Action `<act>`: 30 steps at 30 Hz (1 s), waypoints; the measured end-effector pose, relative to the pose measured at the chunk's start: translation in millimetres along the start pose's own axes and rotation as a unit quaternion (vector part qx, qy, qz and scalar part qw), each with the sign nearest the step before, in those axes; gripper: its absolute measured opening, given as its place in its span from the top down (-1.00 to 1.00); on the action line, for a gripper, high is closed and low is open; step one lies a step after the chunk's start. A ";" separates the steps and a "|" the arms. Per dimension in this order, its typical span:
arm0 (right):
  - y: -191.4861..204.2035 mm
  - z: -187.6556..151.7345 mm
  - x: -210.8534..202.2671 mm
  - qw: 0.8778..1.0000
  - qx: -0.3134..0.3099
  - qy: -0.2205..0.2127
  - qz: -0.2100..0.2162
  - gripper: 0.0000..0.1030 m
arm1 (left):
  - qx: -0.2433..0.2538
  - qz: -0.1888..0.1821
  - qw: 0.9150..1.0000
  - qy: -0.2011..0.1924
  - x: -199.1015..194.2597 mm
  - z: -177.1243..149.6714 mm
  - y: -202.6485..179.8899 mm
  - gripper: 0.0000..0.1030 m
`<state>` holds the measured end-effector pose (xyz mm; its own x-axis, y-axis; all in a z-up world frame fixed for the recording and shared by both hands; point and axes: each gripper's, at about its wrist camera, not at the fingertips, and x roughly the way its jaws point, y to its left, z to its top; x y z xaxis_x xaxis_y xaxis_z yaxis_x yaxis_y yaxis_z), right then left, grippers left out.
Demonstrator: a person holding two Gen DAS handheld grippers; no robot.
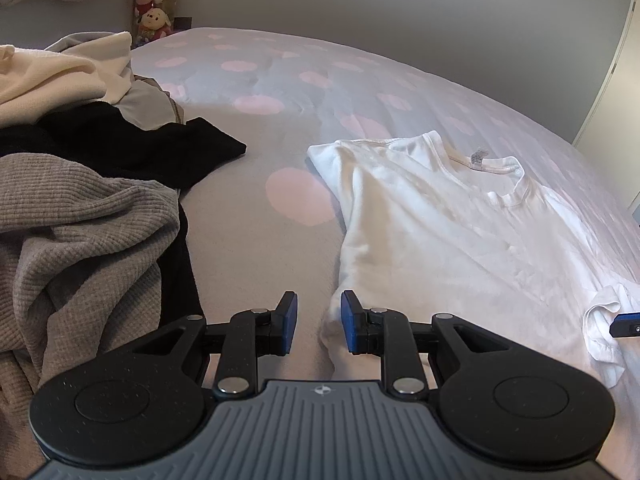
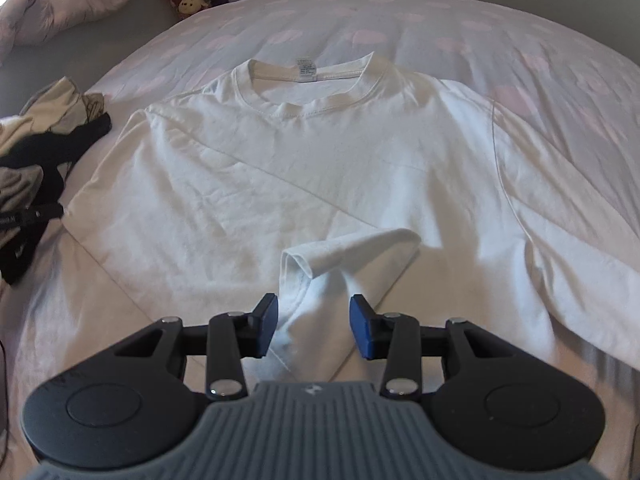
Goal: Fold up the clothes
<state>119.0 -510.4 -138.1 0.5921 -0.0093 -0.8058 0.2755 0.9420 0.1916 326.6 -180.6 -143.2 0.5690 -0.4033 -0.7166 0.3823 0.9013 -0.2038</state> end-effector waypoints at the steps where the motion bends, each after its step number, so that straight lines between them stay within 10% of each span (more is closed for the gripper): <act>1: 0.0 3.2 -1.2 1.000 0.015 -0.002 0.003 0.03 | -0.002 -0.001 1.000 0.001 0.4 0.2 0.7 0.60; 10: -19.5 22.9 9.4 0.973 0.232 -0.010 0.008 -0.19 | 0.006 0.002 1.000 0.001 -2.1 -1.1 0.1 0.60; 14: -25.3 20.5 18.9 0.964 0.265 0.017 0.006 0.79 | 0.001 0.002 1.000 0.004 -0.6 -1.5 2.1 0.60; 22: -14.5 66.1 -19.2 0.990 0.069 0.103 -0.062 0.89 | -0.018 0.000 1.000 -0.003 -2.3 1.2 9.0 0.60; 30: -13.7 116.6 -52.4 0.973 -0.104 0.147 -0.146 0.92 | -0.016 0.008 1.000 -0.005 -2.5 1.5 9.1 0.60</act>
<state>172.5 -562.0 -33.2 0.2603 -0.2200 -0.9401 0.2221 0.9612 -0.1634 329.8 -171.6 -142.3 0.5829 -0.3897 -0.7130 0.3497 0.9124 -0.2128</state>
